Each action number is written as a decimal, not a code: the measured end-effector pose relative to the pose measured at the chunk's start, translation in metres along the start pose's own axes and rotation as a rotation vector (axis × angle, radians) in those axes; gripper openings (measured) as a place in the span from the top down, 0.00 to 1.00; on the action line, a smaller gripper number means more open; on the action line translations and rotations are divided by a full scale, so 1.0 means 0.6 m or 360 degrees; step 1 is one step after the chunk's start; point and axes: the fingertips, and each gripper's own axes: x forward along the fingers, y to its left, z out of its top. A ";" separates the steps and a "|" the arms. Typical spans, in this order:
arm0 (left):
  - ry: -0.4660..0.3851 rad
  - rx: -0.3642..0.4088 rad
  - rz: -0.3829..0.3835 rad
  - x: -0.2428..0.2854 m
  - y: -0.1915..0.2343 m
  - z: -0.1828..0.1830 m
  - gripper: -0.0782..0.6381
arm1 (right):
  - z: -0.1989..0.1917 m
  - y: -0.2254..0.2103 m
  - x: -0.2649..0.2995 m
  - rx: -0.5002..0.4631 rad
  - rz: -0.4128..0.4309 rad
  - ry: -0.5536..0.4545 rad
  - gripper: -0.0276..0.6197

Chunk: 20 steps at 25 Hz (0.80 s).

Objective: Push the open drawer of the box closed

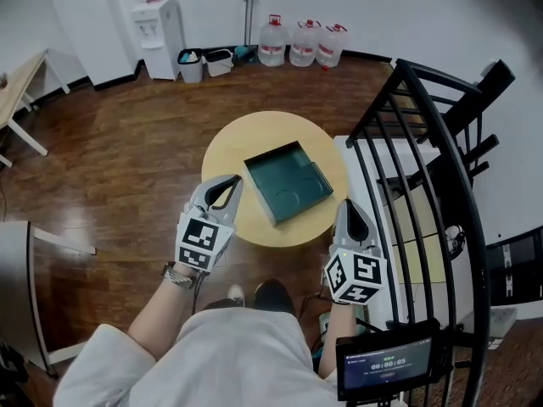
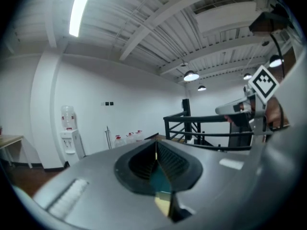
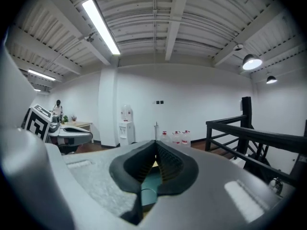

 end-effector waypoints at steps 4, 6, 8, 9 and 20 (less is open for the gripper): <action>0.0108 -0.0058 -0.0005 0.027 0.034 -0.044 0.84 | -0.020 -0.005 0.001 0.0019 -0.0027 0.0031 0.95; 0.0143 -0.0093 -0.0030 0.045 0.046 -0.066 0.84 | -0.040 -0.007 0.015 0.0071 -0.0014 0.0071 0.95; 0.0173 -0.0164 -0.0076 0.075 0.056 -0.088 0.84 | -0.066 -0.018 0.034 0.0139 -0.0010 0.0118 0.95; 0.0185 -0.0208 -0.0092 0.092 0.063 -0.099 0.83 | -0.082 -0.026 0.044 0.0154 -0.0011 0.0150 0.95; 0.0576 -0.0188 -0.0319 0.257 0.073 -0.257 0.79 | -0.253 -0.089 0.166 0.0230 0.0020 0.0548 0.95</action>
